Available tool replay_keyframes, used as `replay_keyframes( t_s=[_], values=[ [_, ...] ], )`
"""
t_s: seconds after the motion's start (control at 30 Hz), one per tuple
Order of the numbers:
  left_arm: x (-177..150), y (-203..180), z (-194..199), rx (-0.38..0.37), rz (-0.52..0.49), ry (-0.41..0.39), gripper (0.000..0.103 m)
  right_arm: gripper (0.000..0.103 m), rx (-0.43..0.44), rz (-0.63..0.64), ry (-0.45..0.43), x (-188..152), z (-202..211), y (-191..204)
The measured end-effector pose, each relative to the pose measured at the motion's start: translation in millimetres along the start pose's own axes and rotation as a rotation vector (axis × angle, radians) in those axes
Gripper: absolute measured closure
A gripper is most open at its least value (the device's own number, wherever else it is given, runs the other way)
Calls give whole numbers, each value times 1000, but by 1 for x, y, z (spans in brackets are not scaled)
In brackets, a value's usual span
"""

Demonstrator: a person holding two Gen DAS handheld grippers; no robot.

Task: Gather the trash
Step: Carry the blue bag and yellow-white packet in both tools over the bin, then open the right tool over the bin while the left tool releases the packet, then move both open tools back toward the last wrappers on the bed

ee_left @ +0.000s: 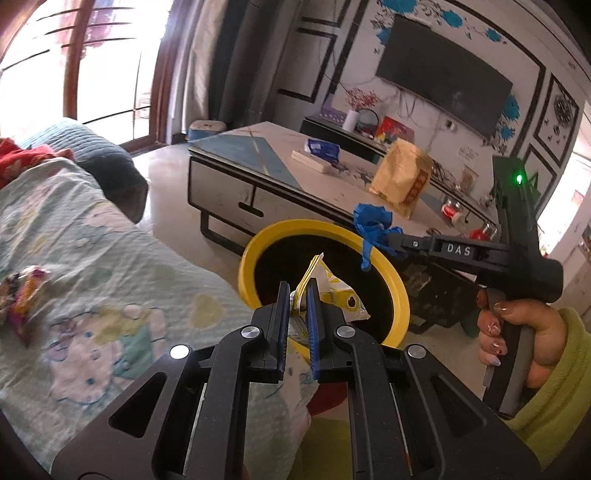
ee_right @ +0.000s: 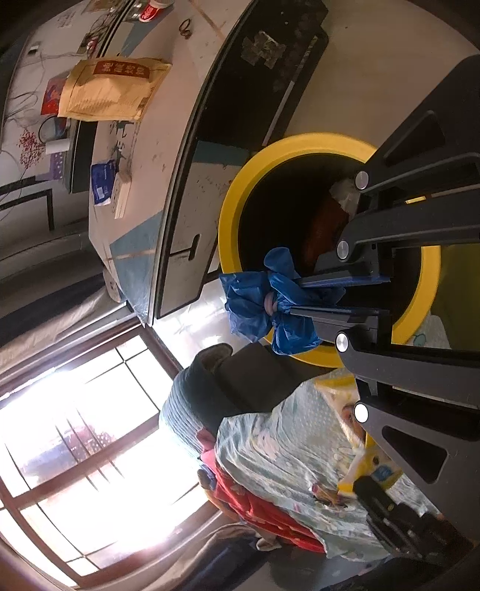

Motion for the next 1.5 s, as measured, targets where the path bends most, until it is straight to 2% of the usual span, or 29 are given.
replay_keyframes(
  t_s=[0.33,0.37,0.4,0.43,0.47,0.5,0.57,0.7,0.8,1.2,1.5],
  values=[
    [-8,-15,-35,-15,-35,50,97,93,-17,-45,25,-5,-7,-18],
    [-8,-16,-39,-20,-40,50,96,90,-20,-47,27,-7,-8,-19],
    [-8,-14,-42,-14,-42,53,85,80,-27,-49,31,-8,-9,-21],
    [-7,-10,-46,-4,-26,54,72,74,-36,-54,36,-9,-10,-23],
    [-7,-8,-47,-9,-4,55,47,64,-46,-65,38,-11,-11,-26],
    [-6,-4,-47,-21,27,55,43,61,-51,-75,40,-12,-11,-28],
    [-4,4,-45,-20,54,49,41,61,-60,-83,41,-12,-11,-32],
    [3,19,-30,0,79,1,19,54,-72,-79,21,-10,-9,-28],
    [10,33,-16,23,108,-44,12,52,-65,-46,-7,-6,-6,-16],
    [38,90,57,159,169,-254,11,43,47,113,-92,7,4,70],
    [49,136,94,232,240,-323,11,41,134,226,-92,8,-3,141]
  ],
)
Point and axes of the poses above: each gripper's, at about its wrist camera, not at the fingertips, and z roughly against the way its jaws point, y to its left, x to its top, the point moved 6 cm from there along -z, roughly the way its jaws point, and after that the axes turned 15 degrees about z, right-handed, at the moved point
